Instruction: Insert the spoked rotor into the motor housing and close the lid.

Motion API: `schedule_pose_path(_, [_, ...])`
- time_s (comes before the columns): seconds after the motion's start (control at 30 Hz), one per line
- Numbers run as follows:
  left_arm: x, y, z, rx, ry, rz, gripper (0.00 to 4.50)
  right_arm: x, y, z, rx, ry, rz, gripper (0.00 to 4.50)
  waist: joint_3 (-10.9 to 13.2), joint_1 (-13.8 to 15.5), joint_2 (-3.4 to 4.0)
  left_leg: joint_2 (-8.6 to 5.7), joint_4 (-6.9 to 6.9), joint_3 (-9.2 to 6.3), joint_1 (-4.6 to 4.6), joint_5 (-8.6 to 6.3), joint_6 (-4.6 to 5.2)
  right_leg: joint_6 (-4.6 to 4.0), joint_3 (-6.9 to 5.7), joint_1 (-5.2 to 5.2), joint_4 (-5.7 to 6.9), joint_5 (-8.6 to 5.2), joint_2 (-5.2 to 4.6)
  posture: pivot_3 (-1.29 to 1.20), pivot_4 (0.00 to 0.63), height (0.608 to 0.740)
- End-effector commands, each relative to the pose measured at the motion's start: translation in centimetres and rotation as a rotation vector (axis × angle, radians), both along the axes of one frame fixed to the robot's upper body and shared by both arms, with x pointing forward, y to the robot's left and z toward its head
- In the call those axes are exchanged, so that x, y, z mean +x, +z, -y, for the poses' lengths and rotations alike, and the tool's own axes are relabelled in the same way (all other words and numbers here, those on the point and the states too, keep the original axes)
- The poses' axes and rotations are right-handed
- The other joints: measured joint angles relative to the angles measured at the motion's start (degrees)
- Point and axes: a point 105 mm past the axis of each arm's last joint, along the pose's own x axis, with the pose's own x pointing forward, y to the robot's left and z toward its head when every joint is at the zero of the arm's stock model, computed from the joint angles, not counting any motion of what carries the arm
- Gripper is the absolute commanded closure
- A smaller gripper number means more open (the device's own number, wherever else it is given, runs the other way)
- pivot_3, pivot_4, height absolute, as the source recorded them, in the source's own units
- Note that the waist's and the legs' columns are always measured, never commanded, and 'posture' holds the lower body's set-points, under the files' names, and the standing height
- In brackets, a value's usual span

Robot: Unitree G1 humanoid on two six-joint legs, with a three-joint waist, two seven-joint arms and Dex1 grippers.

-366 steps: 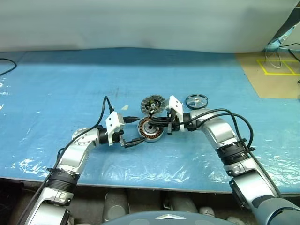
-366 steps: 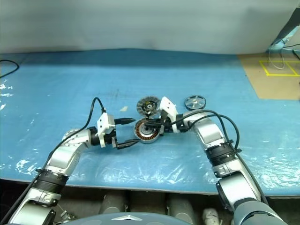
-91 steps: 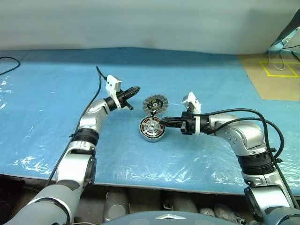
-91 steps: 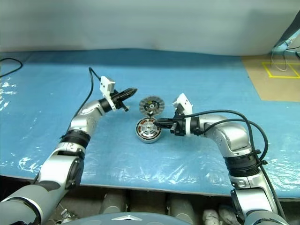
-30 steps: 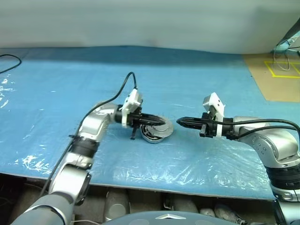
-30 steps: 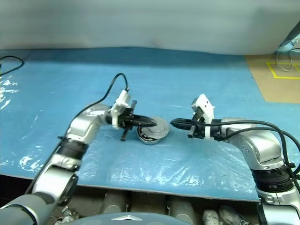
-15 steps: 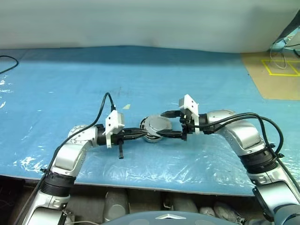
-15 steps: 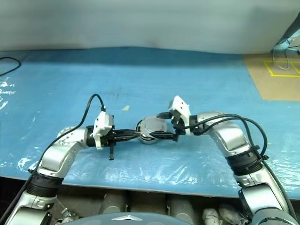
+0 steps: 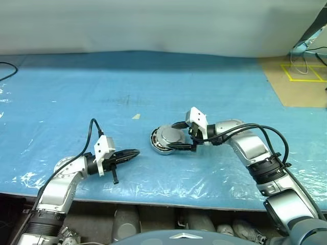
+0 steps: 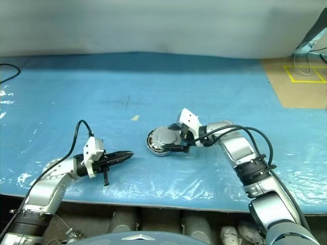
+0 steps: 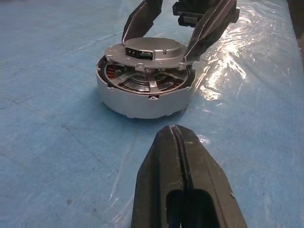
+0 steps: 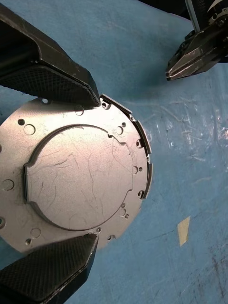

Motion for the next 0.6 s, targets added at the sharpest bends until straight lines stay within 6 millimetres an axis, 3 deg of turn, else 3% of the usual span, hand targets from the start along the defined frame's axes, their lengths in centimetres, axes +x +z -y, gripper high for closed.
schedule_pose_path(0.03, [0.0, 0.5, 0.1, -0.001, -0.005, 0.037, 4.5, -0.2, 0.5, -0.4, 0.013, 0.03, 0.01, 0.61, 0.0, -0.06, 0.0, 0.0, 0.0, 0.0, 0.02, -0.03, 0.05, 0.0, 0.0, 0.01, 0.0, 0.0, 0.0, 0.0, 0.15, 0.74])
schedule_pose_path(0.23, [0.2, 0.2, 0.2, -0.005, -0.013, 0.028, 4.5, 0.4, 0.6, -0.4, 0.006, -0.005, 0.02, 2.66, 0.0, -0.3, 0.0, 0.0, -0.02, 0.0, 0.02, 0.02, -0.04, -0.01, 0.01, 0.02, -0.02, 0.0, 0.01, 0.0, 0.15, 0.74])
schedule_pose_path(0.4, [0.3, -0.8, 0.0, -0.005, -0.016, 0.014, 4.5, 0.9, 2.7, -0.6, 0.123, -0.041, -0.058, 2.66, 0.0, -0.39, 0.0, 0.0, 0.0, 0.0, 0.03, 0.02, -0.03, -0.01, 0.01, 0.03, 0.0, 0.0, 0.01, 0.0, 0.15, 0.74])
schedule_pose_path(0.6, [0.1, -2.0, 0.0, 0.0, -0.028, 0.009, 4.5, 0.6, 2.6, -0.7, 0.103, -0.026, -0.06, 2.66, 0.0, -0.34, 0.0, 0.01, -0.01, 0.0, 0.01, 0.03, -0.04, -0.02, 0.0, 0.02, -0.01, 0.0, 0.01, 0.0, 0.15, 0.74])
